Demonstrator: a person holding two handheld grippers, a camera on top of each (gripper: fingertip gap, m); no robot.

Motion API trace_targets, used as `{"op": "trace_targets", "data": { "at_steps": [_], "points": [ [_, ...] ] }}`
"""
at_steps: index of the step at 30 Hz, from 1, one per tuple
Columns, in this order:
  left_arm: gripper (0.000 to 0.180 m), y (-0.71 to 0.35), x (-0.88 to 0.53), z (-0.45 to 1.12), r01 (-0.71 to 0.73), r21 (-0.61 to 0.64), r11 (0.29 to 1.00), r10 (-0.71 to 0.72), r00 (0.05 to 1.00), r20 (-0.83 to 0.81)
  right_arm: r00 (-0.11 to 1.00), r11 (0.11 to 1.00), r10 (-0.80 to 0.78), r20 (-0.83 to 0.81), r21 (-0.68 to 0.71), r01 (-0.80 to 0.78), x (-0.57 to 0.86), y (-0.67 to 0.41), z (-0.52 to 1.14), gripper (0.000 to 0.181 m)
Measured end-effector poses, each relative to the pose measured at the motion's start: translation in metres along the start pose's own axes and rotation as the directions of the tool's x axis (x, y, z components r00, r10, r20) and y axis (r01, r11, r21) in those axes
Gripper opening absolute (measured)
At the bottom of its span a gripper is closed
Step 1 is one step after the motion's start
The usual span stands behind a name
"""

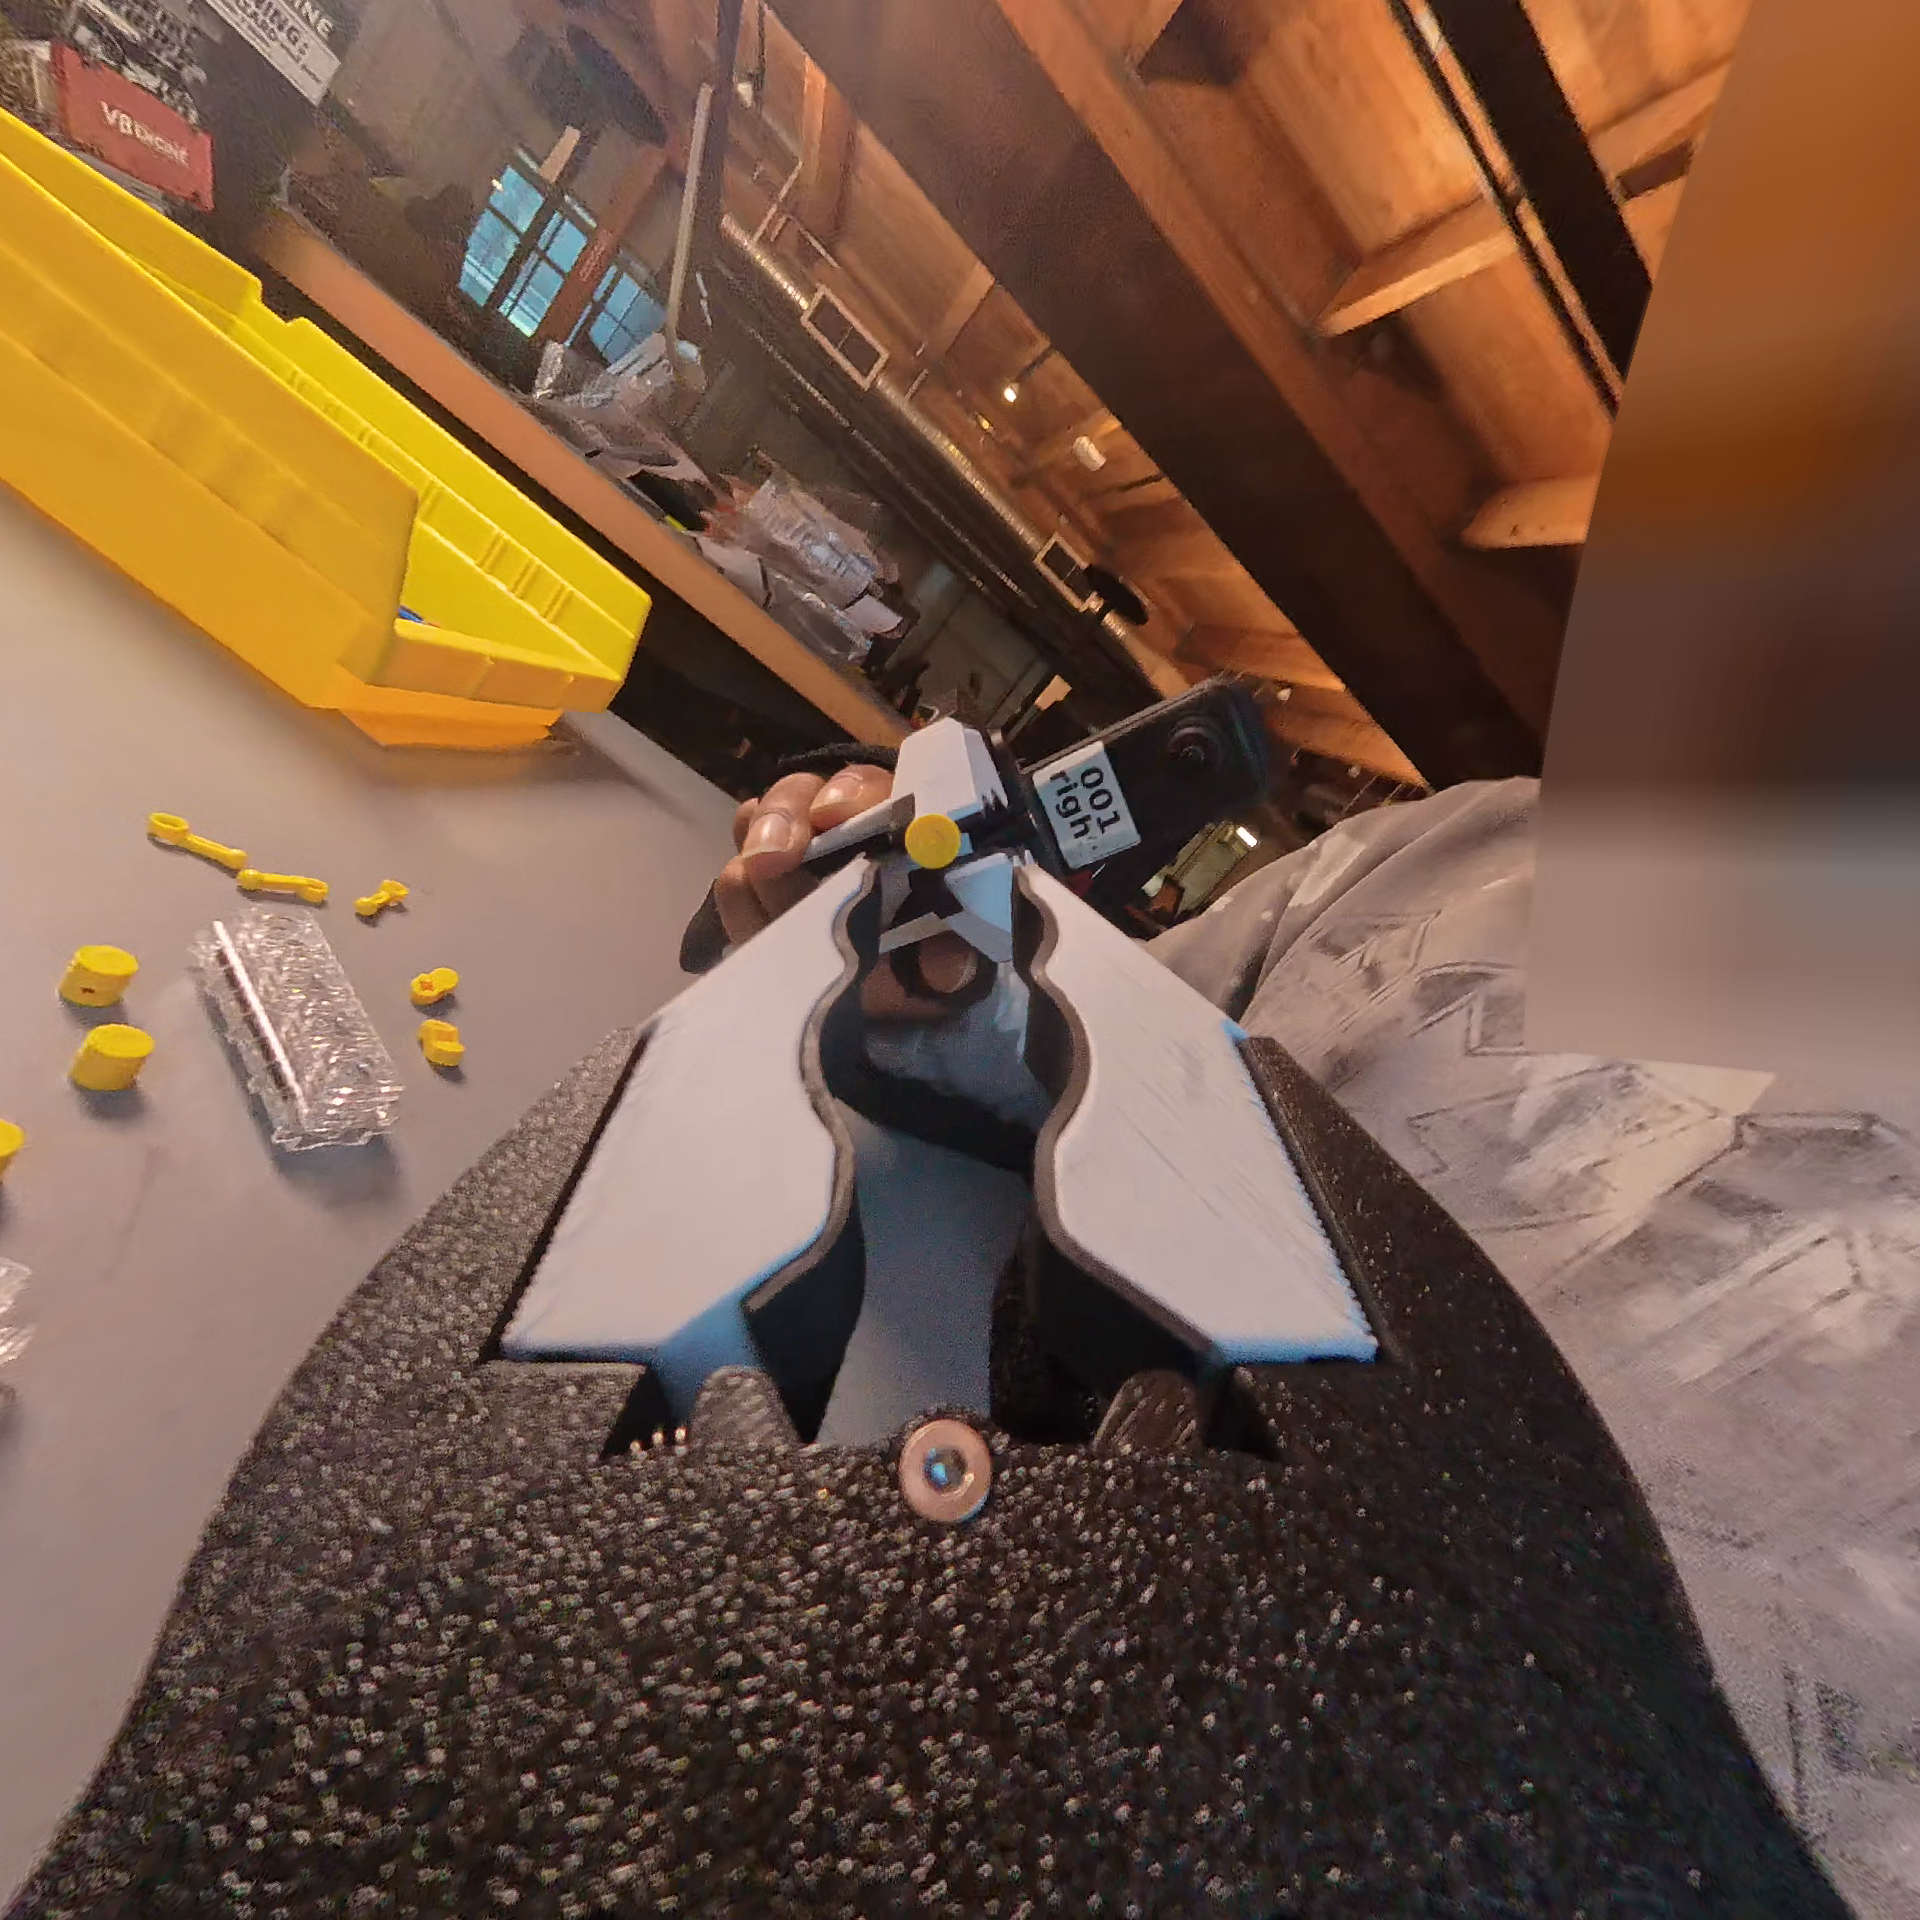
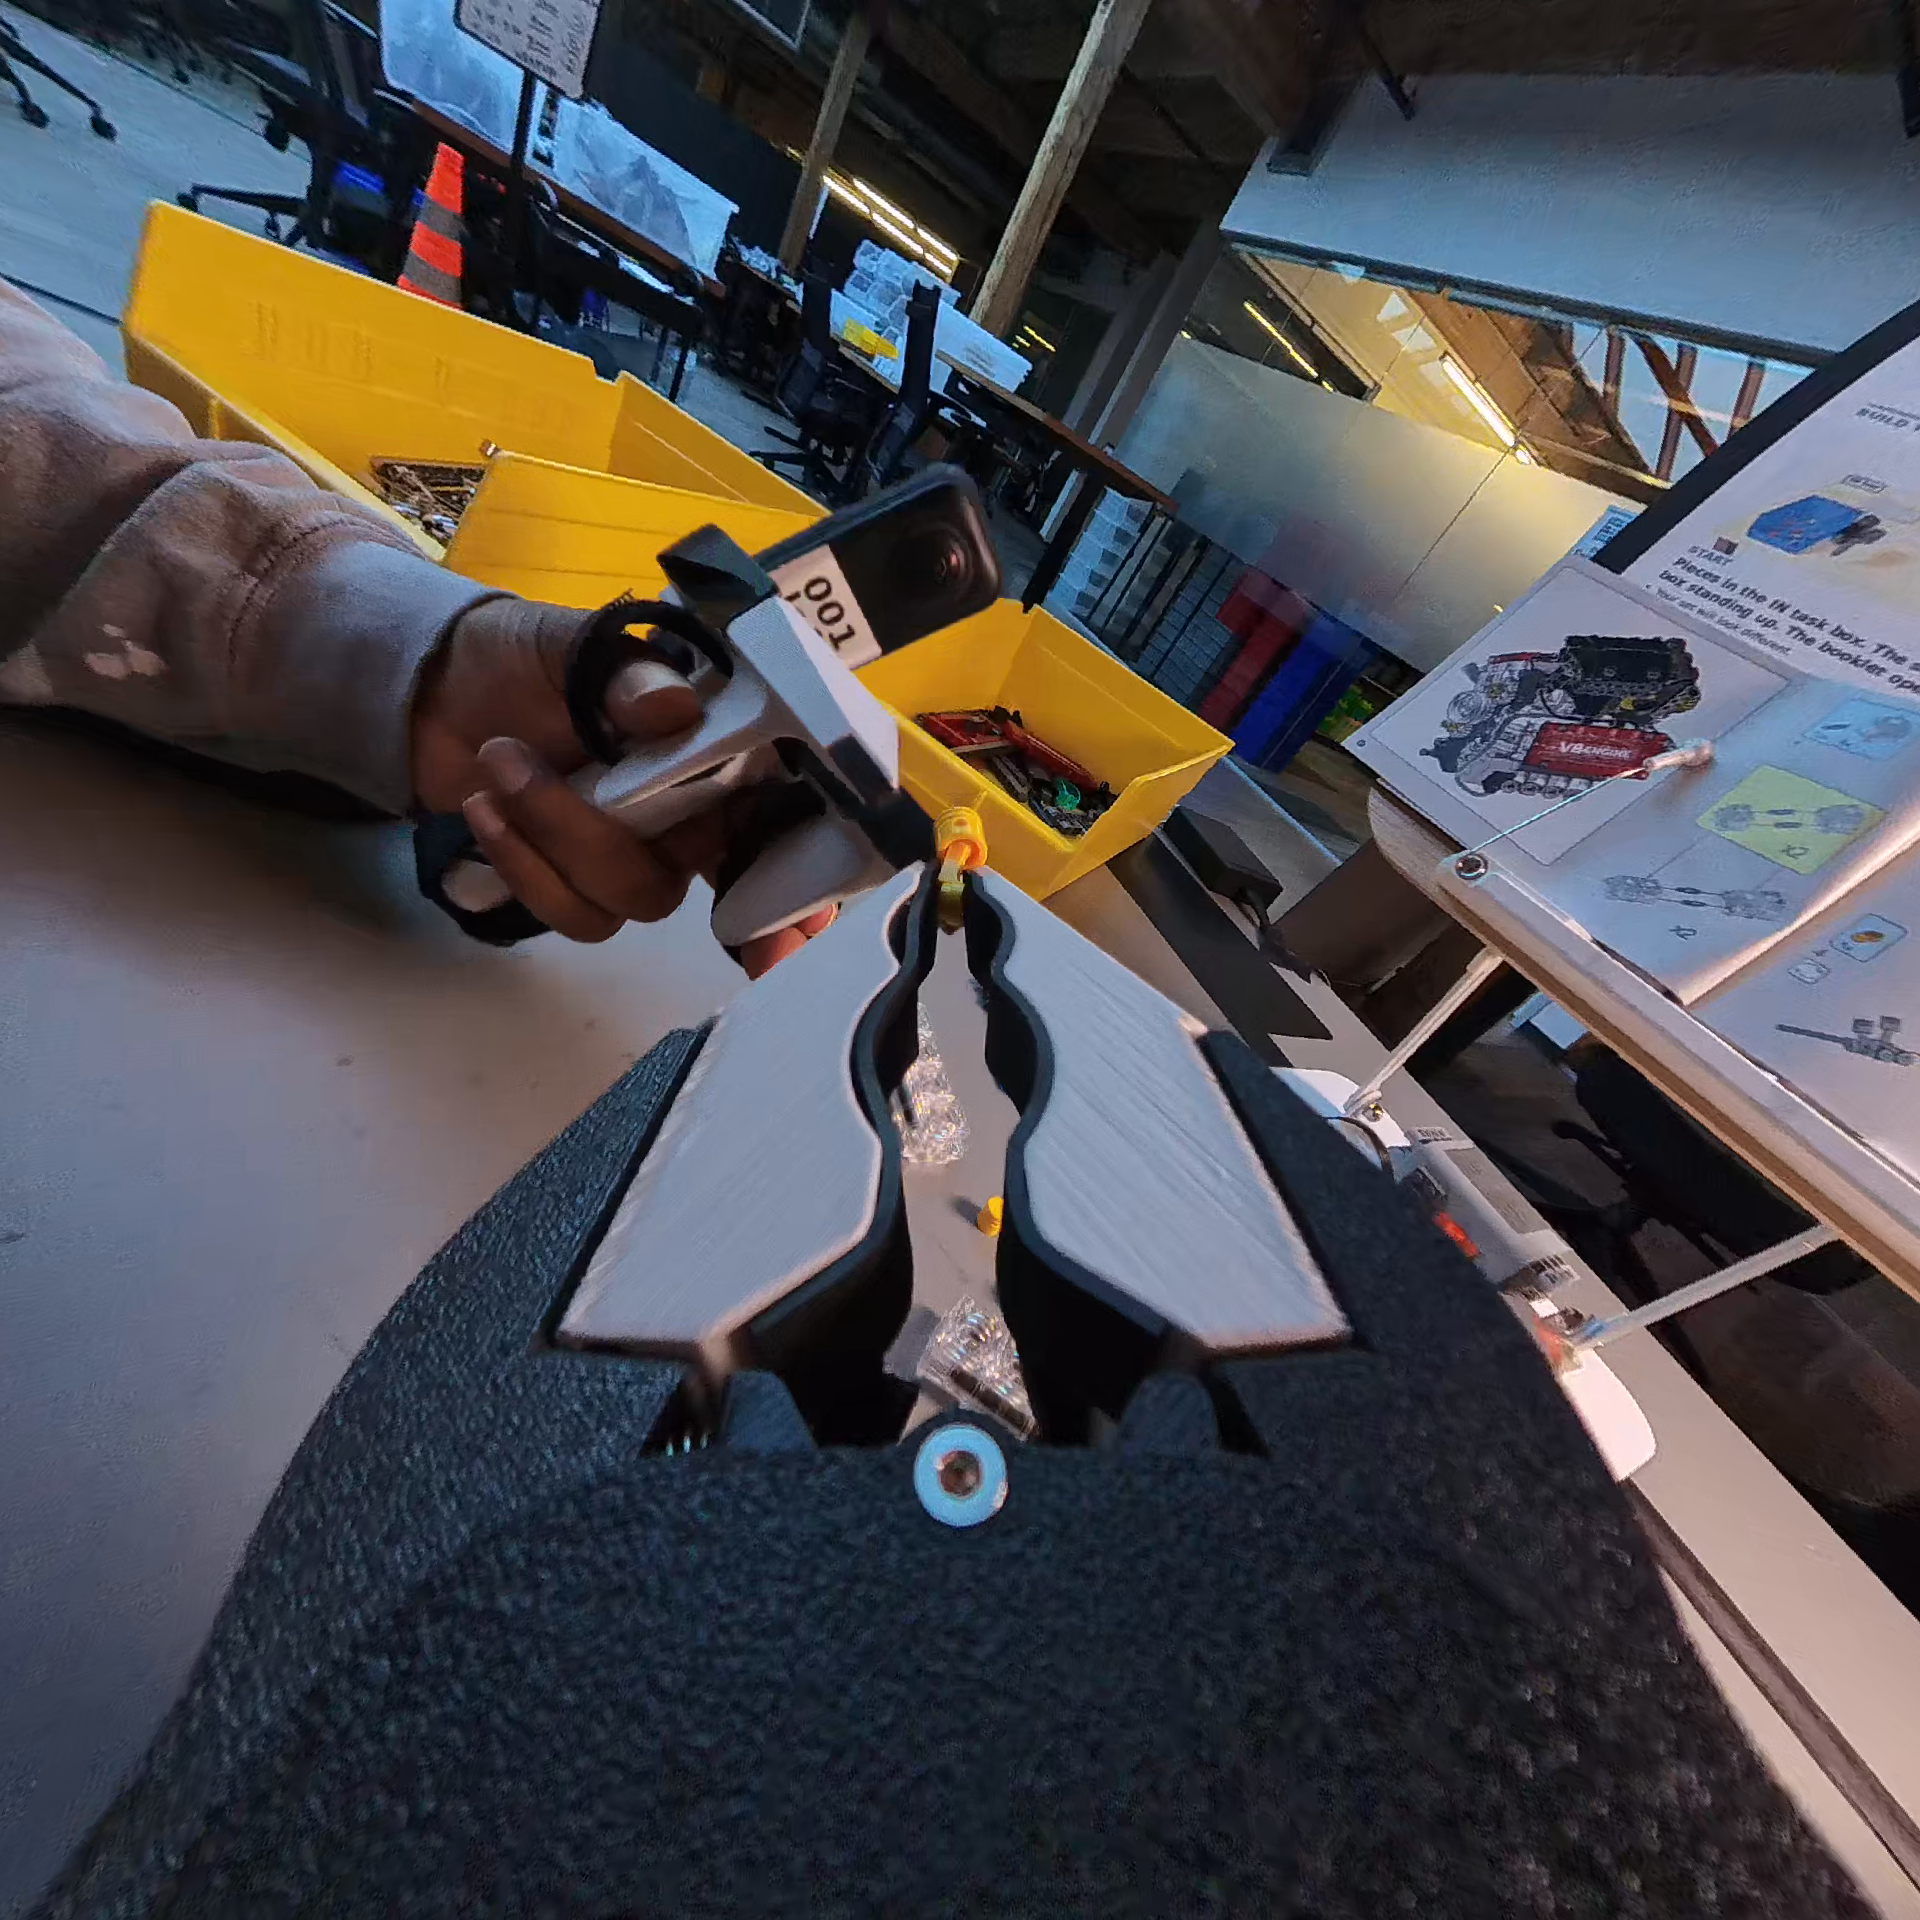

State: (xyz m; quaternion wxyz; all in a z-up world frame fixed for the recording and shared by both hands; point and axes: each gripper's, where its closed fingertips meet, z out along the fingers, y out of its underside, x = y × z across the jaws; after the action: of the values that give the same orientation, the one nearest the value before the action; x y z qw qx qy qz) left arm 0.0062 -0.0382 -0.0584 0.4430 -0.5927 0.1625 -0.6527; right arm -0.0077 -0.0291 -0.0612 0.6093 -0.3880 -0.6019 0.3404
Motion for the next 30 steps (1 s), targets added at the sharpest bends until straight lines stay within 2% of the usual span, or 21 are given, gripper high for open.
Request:
{"op": "trace_targets", "data": {
  "at_steps": [4,6,10,16,30],
  "points": [
    [0.025,-0.002,0.000,-0.003,-0.022,0.000,1.000,0.022,1.000,0.017,0.999,0.999,-0.029,0.030,-0.013,0.029,-0.008,0.003,0.002,0.004],
    [0.010,-0.003,-0.002,-0.005,-0.015,-0.005,1.000,0.015,1.000,0.023,0.999,0.999,-0.036,0.035,-0.019,0.036,-0.010,0.004,0.003,0.004],
    [0.006,0.003,0.000,-0.008,-0.049,-0.079,0.996,0.051,0.998,0.020,0.996,1.000,-0.012,0.090,-0.005,0.012,-0.017,0.004,0.003,0.004],
    [0.006,0.021,0.007,-0.009,-0.079,-0.210,0.975,0.074,0.997,-0.031,0.960,0.995,0.090,0.265,0.006,-0.095,-0.033,0.004,-0.005,0.004],
    [0.007,0.028,-0.012,-0.012,-0.070,-0.239,0.969,0.081,0.996,0.038,0.954,0.995,0.093,0.286,-0.063,-0.078,-0.031,0.021,-0.010,0.004]
  ]
}}
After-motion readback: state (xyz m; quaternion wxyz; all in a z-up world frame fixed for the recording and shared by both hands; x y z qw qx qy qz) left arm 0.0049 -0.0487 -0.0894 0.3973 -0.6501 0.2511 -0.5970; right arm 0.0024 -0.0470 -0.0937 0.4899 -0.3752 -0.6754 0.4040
